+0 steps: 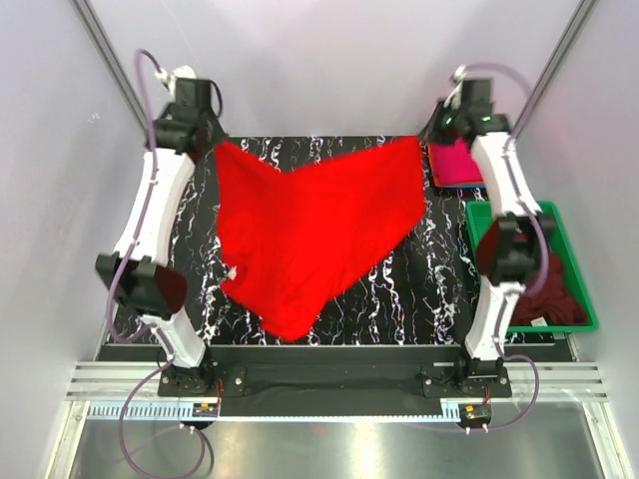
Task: Fold and stack the t-shirts
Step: Flatten the tshirt out
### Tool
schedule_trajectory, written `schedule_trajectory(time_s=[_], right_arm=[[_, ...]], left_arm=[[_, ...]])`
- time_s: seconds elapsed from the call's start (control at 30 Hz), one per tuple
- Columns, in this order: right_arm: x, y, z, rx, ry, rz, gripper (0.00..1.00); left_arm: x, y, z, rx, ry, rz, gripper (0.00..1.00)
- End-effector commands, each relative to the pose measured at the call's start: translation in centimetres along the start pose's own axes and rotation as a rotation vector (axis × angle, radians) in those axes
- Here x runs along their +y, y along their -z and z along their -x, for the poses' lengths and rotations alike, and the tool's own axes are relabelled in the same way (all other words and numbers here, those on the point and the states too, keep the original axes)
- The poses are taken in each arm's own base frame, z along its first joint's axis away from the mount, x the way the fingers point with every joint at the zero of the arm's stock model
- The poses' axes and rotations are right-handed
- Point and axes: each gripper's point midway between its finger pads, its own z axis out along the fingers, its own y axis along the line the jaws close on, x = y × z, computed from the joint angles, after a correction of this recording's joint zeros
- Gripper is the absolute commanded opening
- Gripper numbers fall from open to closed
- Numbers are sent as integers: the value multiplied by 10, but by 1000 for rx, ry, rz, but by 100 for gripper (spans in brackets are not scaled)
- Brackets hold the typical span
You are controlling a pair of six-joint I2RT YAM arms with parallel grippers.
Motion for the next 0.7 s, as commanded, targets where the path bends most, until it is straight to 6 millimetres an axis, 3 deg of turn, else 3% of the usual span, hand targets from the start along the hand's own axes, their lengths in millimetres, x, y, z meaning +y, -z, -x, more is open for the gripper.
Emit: schedule_trajectory(time_s=[0.0, 0.07, 0.1, 0.17, 0.2, 0.27, 0.33, 0.47, 0.63, 0.67], right_arm=[[85, 172, 106, -459, 23, 99, 0], [101, 206, 109, -521, 9, 148, 0], [111, 235, 105, -558, 15, 174, 0], [120, 277, 99, -623, 8, 193, 0], [123, 290, 96, -641, 16, 204, 0], [132, 324, 85, -693, 23, 242, 0], [139, 341, 75, -709, 36, 278, 0], [141, 365, 34, -666, 25, 314, 0], [136, 382, 2, -653, 16, 319, 0], [139, 394, -2, -666, 25, 327, 0]], left_arm=[[18, 107, 95, -325, 104, -19, 0], [21, 137, 111, -395, 105, -57, 0], [24, 166, 120, -449, 123, -97, 0], [29, 193, 124, -491, 136, -135, 0], [33, 223, 128, -537, 151, -182, 0], [36, 238, 122, -552, 139, -219, 0], [44, 274, 120, -610, 127, -272, 0], [58, 319, 115, -674, 104, -321, 0], [68, 350, 113, -706, 96, -342, 0], [66, 349, 113, -691, 86, -341, 0]])
